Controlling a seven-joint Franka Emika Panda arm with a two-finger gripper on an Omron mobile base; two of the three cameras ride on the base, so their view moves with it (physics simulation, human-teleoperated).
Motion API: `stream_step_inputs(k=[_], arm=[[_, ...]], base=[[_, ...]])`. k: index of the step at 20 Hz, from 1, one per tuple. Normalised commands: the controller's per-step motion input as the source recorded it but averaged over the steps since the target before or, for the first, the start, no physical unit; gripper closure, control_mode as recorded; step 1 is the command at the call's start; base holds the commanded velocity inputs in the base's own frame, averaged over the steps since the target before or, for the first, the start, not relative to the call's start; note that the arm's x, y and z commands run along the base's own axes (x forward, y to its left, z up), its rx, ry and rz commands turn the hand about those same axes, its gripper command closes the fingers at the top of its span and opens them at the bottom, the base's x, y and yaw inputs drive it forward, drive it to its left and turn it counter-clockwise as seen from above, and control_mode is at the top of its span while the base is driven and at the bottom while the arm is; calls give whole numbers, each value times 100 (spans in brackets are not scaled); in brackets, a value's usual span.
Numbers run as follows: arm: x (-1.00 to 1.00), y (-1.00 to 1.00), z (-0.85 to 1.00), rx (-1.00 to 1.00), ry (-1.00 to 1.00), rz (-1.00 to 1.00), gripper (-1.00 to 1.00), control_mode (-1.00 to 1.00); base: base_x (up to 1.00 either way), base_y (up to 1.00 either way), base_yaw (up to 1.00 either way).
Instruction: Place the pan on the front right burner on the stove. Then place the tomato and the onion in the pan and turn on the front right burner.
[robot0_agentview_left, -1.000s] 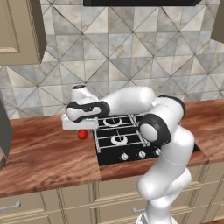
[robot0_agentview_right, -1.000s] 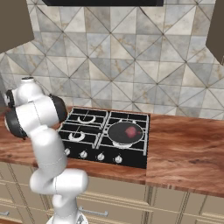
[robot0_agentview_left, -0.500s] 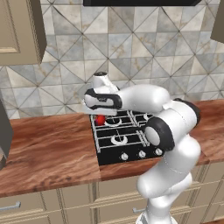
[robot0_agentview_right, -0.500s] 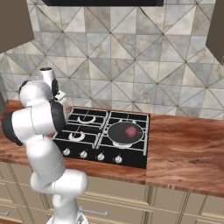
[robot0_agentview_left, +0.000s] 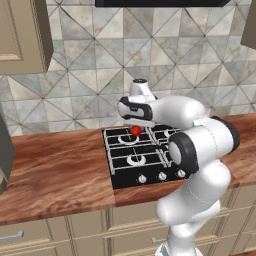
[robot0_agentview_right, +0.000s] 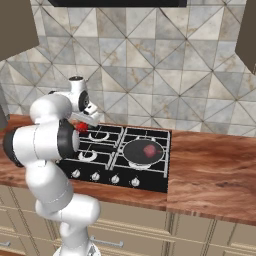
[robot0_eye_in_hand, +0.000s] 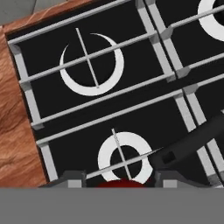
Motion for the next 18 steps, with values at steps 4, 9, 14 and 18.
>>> stream_step_inputs(k=[4,9,14,18], arm=[[17,-92,0,0,-2,-9,100,-100],[9,-87,0,0,-1,-8,100,-100],[4,-82,-4,-1,0,-8,100,-100],[0,-71,-15,-2,0,-7,100,-100]], base=[[0,0,0],[0,0,0],[0,0,0],[0,0,0]])
